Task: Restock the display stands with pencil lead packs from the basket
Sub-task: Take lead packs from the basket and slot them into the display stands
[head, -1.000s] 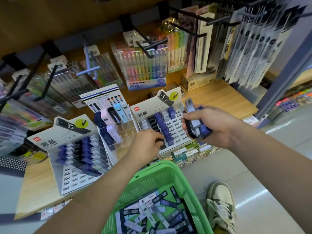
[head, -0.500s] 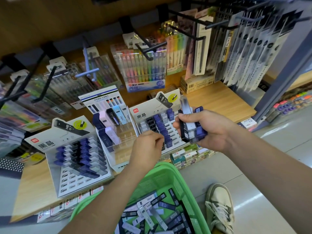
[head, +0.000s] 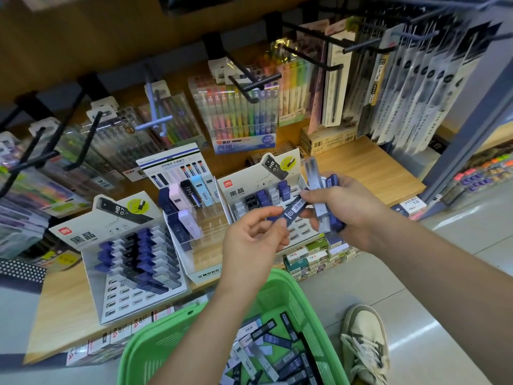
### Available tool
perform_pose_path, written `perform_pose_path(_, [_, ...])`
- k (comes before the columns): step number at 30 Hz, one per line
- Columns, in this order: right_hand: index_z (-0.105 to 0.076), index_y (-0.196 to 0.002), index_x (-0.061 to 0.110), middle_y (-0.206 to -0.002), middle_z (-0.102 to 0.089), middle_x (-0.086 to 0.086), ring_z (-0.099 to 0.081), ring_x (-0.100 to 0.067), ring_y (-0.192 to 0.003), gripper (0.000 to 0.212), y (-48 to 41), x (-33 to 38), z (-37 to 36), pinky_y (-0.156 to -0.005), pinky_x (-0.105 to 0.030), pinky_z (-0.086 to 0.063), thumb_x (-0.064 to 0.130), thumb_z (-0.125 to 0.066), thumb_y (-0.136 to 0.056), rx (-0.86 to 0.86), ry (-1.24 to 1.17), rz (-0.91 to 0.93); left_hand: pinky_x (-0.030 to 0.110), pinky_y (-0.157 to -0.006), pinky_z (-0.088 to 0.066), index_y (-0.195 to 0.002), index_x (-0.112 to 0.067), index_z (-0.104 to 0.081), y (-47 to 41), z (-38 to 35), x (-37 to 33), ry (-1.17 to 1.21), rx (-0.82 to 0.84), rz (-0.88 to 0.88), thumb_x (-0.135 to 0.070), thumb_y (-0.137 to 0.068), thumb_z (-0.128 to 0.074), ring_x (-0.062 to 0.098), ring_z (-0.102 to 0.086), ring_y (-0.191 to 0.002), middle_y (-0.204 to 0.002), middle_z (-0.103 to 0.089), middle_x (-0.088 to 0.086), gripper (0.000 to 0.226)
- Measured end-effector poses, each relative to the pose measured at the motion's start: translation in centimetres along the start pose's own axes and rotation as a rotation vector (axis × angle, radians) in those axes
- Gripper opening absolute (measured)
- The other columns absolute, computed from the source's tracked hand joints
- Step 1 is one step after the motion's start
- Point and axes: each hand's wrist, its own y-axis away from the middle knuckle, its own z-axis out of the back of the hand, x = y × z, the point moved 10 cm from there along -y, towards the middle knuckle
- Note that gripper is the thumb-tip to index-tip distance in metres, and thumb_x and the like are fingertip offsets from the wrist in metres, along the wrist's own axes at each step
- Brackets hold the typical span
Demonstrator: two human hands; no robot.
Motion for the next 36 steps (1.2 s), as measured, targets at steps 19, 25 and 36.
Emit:
perform_pose_path(19, [-0.051, -0.100, 0.010, -0.077, -0.068, -0.013, -0.070, -0.024, -0.059, 0.028, 1.0, -0.9, -3.5, -0.036, -0.023, -0.040, -0.011, -0.061, -0.084, 0.157, 0.013, -0.126, 0.023, -0.079, -0.054, -0.090, -0.023, -0.077, -0.5, 6.6, -0.4, 0.129, -0.107, 0.014, -0.004, -0.074, -0.074, 0.017, -0.069, -0.093, -0.097, -0.074, 0.003, 0.025])
perform_pose_path(25, [-0.054, -0.094, 0.014, -0.065, -0.070, -0.005, -0.068, -0.020, -0.056, 0.029, 1.0, -0.2, -6.5, -0.037, -0.022, -0.043, -0.011, -0.064, -0.085, 0.215, 0.108, -0.014, 0.020, -0.063, -0.055, -0.097, -0.005, -0.068, -0.2, 9.2, 0.6, 0.156, -0.128, 0.134, -0.018, -0.065, -0.075, 0.023, -0.072, -0.074, -0.086, -0.073, 0.017, 0.035])
perform_pose_path(36, [-0.059, -0.093, 0.014, -0.058, -0.059, -0.002, -0.050, -0.012, -0.045, 0.011, -0.1, 0.3, -7.9, -0.040, -0.025, -0.041, 0.020, -0.069, -0.091, 0.120, 0.231, 0.099, 0.012, -0.068, -0.053, -0.081, -0.026, -0.071, -4.3, 17.7, -4.1, -0.336, -0.373, -0.102, -0.002, -0.083, -0.071, 0.003, -0.068, -0.070, -0.075, -0.072, -0.006, 0.024])
